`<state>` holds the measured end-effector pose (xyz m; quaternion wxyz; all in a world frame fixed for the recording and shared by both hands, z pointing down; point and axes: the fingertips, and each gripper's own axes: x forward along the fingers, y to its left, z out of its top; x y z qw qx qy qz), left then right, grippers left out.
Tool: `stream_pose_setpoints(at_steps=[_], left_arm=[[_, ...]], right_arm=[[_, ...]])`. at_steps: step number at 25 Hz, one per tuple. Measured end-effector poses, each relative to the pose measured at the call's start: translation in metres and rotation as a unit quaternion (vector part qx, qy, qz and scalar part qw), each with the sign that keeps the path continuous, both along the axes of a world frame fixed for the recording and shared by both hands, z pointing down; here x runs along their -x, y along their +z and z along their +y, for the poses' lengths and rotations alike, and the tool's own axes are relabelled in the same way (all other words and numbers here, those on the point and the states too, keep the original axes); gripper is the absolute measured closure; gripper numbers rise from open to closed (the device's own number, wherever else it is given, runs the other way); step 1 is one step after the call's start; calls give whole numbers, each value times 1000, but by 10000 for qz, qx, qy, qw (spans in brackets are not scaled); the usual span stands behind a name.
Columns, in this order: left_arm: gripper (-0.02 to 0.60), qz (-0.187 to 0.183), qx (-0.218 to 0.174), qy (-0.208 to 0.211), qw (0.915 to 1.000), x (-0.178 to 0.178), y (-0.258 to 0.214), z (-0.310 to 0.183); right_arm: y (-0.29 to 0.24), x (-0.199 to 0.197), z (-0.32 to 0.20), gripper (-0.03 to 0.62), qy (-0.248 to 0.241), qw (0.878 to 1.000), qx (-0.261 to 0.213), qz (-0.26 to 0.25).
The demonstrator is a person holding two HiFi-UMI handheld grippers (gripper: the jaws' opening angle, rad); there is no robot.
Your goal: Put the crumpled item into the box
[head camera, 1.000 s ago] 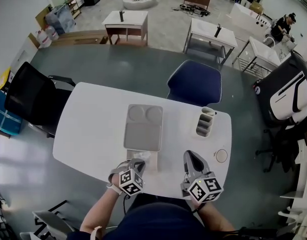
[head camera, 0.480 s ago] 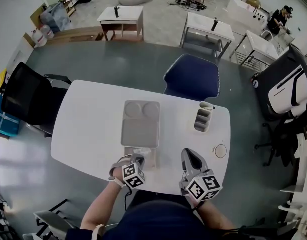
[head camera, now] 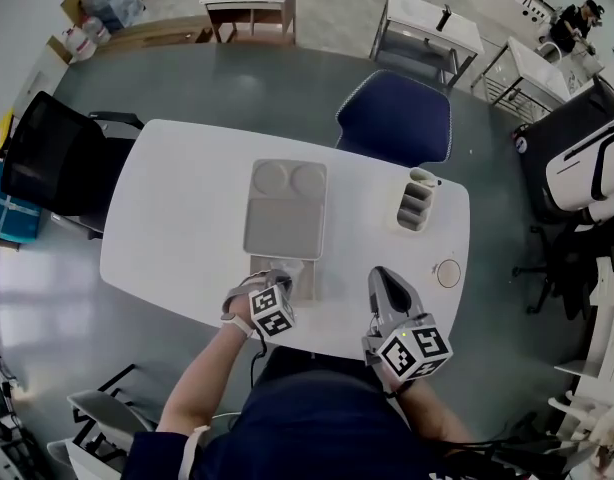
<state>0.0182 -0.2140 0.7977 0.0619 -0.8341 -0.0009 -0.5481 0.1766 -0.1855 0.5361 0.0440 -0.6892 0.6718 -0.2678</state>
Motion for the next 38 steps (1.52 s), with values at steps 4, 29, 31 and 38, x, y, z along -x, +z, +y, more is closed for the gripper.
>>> stream_pose_setpoints(at_steps=[4,29,31,38], left_arm=[[546,17,46,-160,9999,0,2,-1],[476,3211,-323,-2437,9146,20,-220,-19],[477,3591,-324,-2643,8945,27,-251,-23],[483,4446,-498,-2915,8455,43,-334,-17]], right_arm=[[1,2,2,592,-31,10000,11,-34],[-20,23,15,592,-283,9993,-242,-32],[-24,24,17,592,-279,9992,-285,-17],[-45,27,23,592,-312,9984,-462,47]])
